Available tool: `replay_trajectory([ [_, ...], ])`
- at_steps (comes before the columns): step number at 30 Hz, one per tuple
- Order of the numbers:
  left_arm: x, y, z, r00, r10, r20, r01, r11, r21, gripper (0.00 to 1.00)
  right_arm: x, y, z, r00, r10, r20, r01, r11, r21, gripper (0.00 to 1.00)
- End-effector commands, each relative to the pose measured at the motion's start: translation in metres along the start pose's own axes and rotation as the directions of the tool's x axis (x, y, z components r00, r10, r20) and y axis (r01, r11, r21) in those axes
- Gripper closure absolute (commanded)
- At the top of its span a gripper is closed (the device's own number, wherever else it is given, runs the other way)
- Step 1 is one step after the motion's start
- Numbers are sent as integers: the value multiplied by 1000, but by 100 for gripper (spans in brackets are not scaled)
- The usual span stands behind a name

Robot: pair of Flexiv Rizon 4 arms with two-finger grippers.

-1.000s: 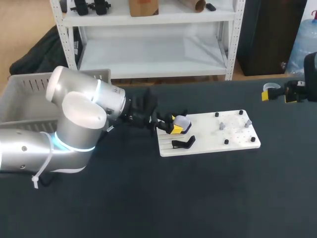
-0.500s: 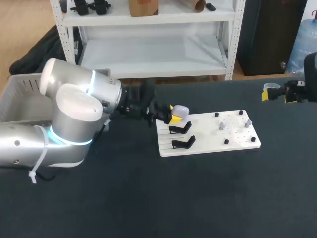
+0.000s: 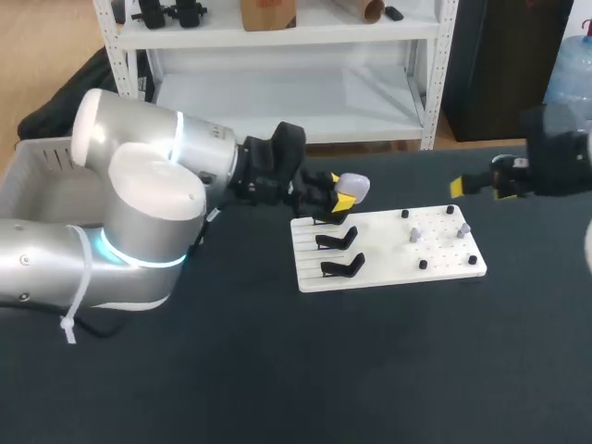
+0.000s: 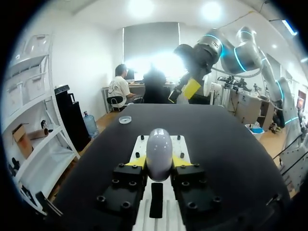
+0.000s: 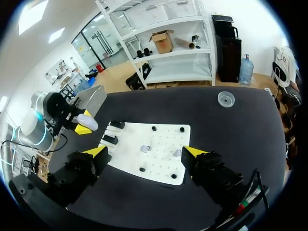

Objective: Pick up each earbud case from the left stands, insert the matching earbuds, close the lid, and place the case in the box.

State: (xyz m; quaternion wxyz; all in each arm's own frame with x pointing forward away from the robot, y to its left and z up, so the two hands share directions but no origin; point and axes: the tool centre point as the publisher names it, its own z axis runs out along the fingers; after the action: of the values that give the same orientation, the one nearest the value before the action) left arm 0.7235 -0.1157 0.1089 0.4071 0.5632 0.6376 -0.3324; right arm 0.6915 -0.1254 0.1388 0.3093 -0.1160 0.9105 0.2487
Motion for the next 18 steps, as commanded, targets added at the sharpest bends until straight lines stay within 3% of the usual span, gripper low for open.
replay_trajectory([
  [1, -7, -5, 4, 1000, 0, 2, 0, 999, -53, 100, 1, 14, 15, 1000, -13, -15, 13, 1000, -1, 0],
  [8, -8, -2, 17, 1000, 15, -7, -15, 999, -36, 100, 8, 43, 26, 994, -88, -61, 86, 995, -42, 0],
  [18, -11, -9, 26, 1000, 19, -8, -20, 1000, -22, 100, 14, 63, 39, 988, -122, -96, 114, 990, -87, 0],
])
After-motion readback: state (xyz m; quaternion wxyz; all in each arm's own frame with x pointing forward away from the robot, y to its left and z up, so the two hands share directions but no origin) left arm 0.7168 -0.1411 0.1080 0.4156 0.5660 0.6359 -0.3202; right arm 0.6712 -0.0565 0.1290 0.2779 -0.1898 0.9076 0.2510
